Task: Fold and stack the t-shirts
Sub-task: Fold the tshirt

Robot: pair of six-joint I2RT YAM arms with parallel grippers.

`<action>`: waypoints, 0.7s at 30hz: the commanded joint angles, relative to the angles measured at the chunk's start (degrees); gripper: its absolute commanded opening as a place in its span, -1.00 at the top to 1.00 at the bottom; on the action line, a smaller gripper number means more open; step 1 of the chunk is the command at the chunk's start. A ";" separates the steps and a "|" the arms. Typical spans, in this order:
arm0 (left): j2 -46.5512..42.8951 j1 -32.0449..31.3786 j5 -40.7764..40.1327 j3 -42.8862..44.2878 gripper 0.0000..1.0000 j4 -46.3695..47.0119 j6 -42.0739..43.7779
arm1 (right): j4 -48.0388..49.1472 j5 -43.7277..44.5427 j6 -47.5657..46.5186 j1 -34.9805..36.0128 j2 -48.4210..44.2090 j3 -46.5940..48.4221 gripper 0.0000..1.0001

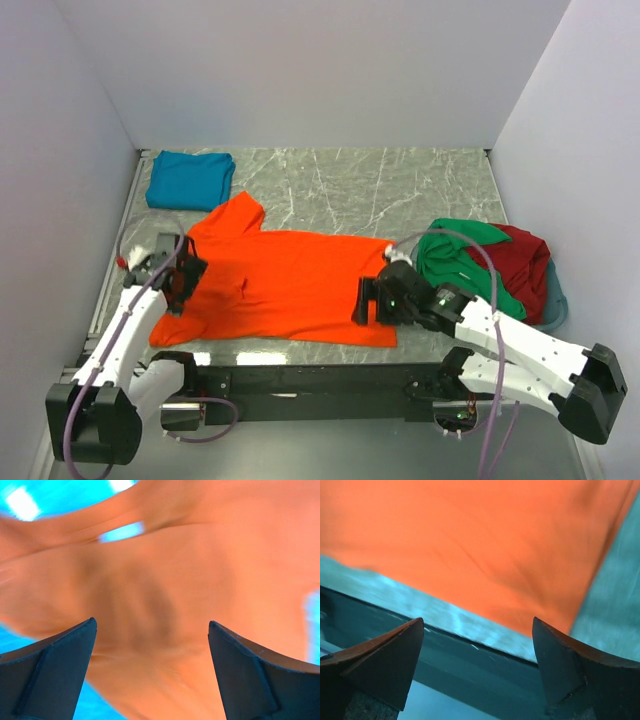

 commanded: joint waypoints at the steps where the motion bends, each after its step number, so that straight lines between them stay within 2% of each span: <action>1: 0.16 -1.10 0.87 12.08 -0.99 5.94 7.47 | 0.90 10.18 -4.10 0.18 -0.06 10.48 -0.91; 4: 6.65 -2.33 2.37 20.61 -0.99 10.87 11.79 | 0.19 19.65 -3.31 -0.43 0.82 14.37 -0.92; 7: 17.10 -4.62 1.76 30.27 -0.99 12.82 14.52 | 2.65 25.57 -3.57 -2.01 0.91 16.48 -0.93; 8: 23.48 -5.75 1.50 36.21 -0.99 13.16 15.66 | 4.39 26.11 -3.75 -2.54 0.56 16.75 -0.93; 13: 44.43 -8.66 -1.84 57.42 -0.99 5.37 19.45 | 8.98 21.91 -5.86 -8.24 0.38 14.56 -0.93; 14: 50.99 -8.84 -1.93 64.15 -0.96 4.39 20.06 | 8.72 20.51 -5.77 -9.04 0.90 14.47 -0.93; 16: 57.27 -8.93 -3.07 70.78 -0.90 1.32 20.85 | 8.19 19.36 -5.68 -10.45 1.61 14.12 -0.93; 17: 63.04 -8.93 -3.34 76.73 -0.86 -0.70 21.21 | 8.28 18.57 -6.21 -11.41 1.96 13.86 -0.93; 21: 75.21 -9.19 -2.20 89.61 -0.67 -5.29 22.79 | 8.71 17.95 -6.74 -12.82 2.31 11.84 -0.93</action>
